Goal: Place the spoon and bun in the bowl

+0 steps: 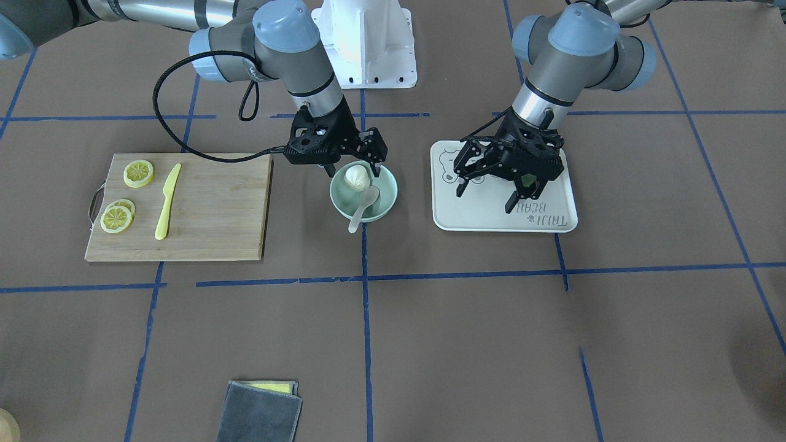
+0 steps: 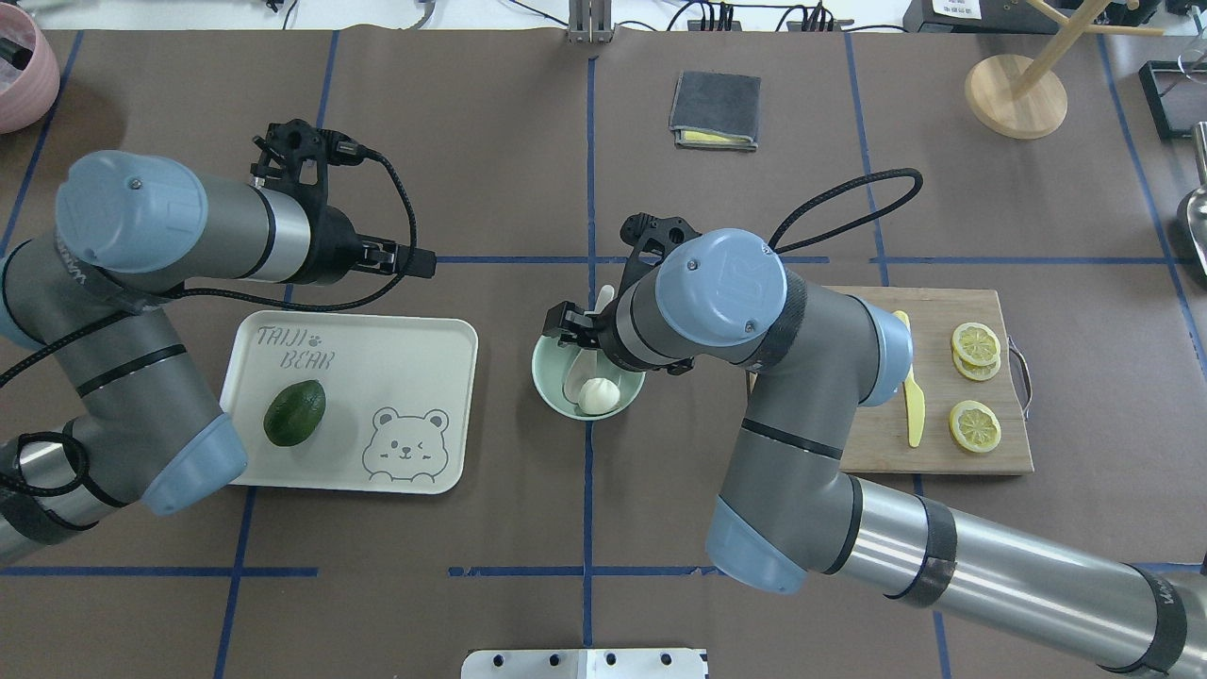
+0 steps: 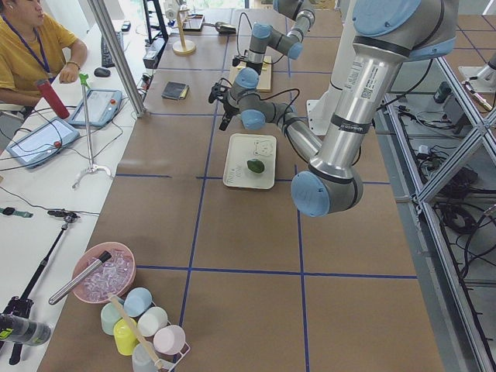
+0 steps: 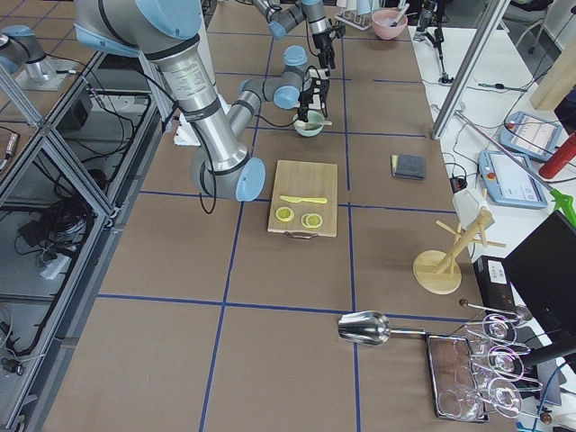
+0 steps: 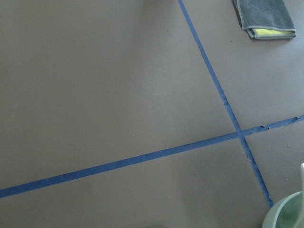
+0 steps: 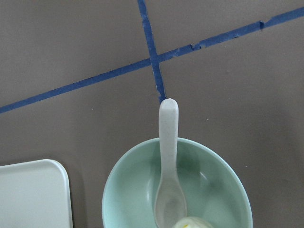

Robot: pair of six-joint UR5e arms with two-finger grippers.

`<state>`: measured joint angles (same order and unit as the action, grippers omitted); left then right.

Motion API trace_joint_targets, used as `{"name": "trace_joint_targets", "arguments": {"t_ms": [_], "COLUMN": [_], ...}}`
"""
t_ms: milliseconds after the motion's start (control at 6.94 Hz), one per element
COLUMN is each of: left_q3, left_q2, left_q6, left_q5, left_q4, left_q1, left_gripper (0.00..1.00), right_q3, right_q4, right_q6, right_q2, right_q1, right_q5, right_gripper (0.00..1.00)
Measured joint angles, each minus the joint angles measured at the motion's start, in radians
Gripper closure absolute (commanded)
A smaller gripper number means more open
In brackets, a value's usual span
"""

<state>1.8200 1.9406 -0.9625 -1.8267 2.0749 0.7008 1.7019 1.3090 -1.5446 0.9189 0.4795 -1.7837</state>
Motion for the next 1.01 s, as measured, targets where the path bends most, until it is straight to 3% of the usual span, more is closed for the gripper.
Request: {"name": "trace_joint_targets", "arguments": {"t_ms": [288, 432, 1008], "left_q3": [0.026, 0.031, -0.014], "left_q2": [-0.081, -0.130, -0.309], "left_q6": [0.093, 0.181, 0.672], "left_q5": [-0.005, -0.011, -0.310], "left_q4": [0.006, 0.009, 0.006], "left_q1": [0.033, 0.068, 0.376], "left_gripper": [0.01, 0.01, 0.01], "right_q3": [0.054, 0.087, 0.126], "right_q4": [0.004, 0.007, 0.016], "right_q6": [0.054, 0.174, 0.896], "right_q2": [0.109, 0.204, 0.593], "right_q1": [0.083, 0.183, 0.635], "right_q5": [-0.069, -0.171, -0.470], "right_gripper": [0.00, 0.00, 0.00]}}
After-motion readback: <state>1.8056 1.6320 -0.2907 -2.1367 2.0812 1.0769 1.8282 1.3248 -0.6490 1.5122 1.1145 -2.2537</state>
